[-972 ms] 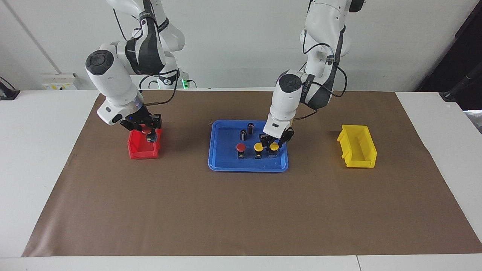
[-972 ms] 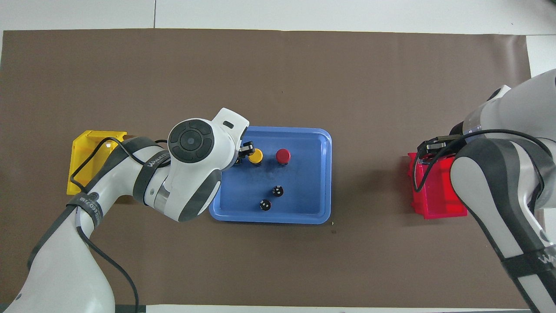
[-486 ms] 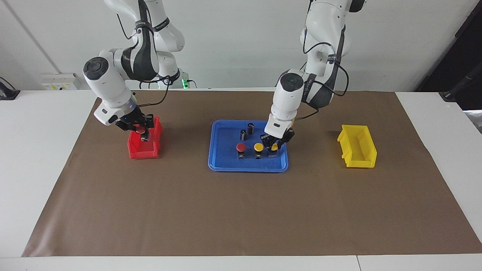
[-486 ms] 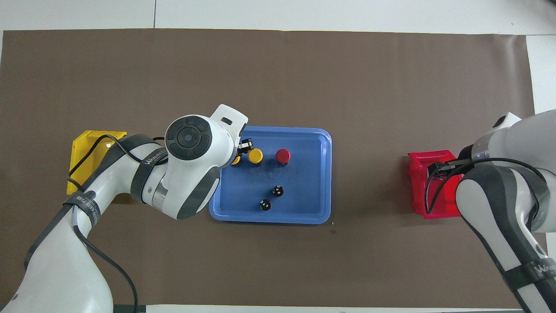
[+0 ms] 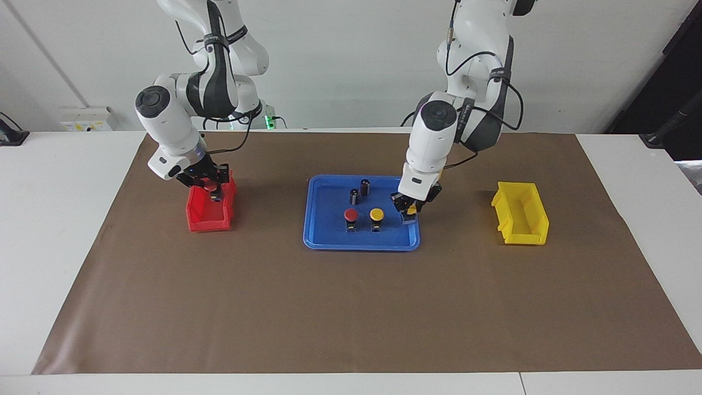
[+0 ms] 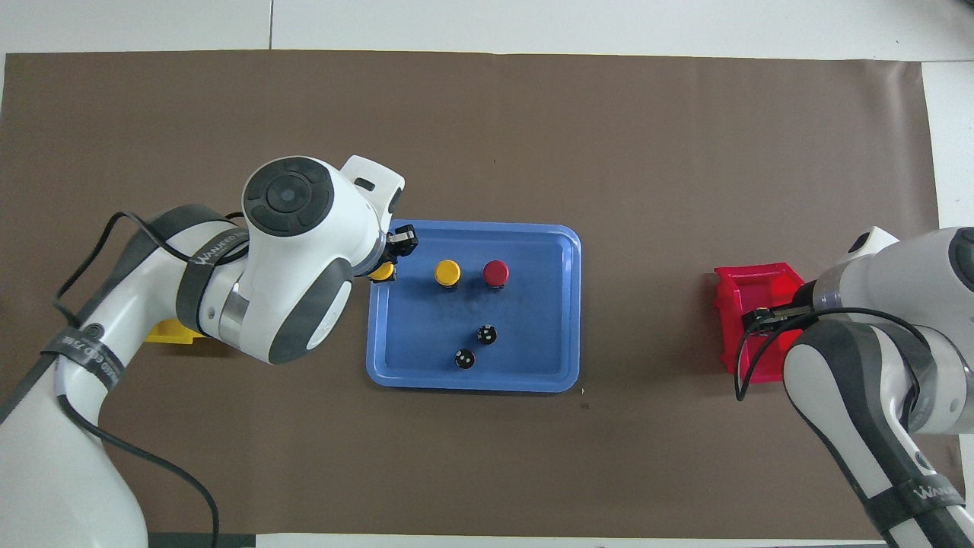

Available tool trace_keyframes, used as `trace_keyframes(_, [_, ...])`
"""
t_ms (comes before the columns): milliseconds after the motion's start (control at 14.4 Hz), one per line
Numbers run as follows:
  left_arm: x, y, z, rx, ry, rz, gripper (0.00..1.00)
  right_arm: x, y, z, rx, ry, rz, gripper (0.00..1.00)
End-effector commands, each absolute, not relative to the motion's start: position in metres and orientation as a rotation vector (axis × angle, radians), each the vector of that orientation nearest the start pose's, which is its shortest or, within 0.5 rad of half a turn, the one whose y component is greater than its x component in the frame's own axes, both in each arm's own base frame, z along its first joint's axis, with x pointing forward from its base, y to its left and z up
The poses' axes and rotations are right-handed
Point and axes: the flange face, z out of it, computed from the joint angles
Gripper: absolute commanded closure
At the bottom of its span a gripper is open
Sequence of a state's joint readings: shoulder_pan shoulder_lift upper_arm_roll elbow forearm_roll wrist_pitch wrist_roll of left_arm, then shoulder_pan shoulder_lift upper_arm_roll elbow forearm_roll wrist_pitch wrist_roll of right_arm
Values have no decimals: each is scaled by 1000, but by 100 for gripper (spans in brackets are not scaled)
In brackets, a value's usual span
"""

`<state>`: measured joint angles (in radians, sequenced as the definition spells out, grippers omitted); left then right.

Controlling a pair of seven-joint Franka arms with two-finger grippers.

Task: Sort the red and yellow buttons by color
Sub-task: 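Carry the yellow button to the yellow bin while the right carries red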

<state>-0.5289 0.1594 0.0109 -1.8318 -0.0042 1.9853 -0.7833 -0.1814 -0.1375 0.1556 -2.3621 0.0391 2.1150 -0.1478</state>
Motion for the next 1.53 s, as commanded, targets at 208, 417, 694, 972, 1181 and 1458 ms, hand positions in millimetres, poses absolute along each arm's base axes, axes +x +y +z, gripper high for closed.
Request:
trace_keyframes(208, [520,-157,545,-3138,-240,107,98,449,-30,358,-3144,-223,144,79])
trace_keyframes(417, [537,-80,547,-3160,-139,86,98,447,-31,357,-3145,-218,159,79])
trace_keyframes(694, [549,-15,534,-3175,-57,30,98,445,-31,356,-3143,-218,178,79])
trace_keyframes(972, [549,-12,489,-3172,24,47,98,440,-31,354,-3143,-217,186,75])
trace_keyframes(1181, [544,6,455,-3172,47,23,98,439,-30,353,-3143,-219,191,72])
trace_keyframes(1458, [538,18,430,-3170,130,88,98,437,-31,352,-3142,-219,195,72])
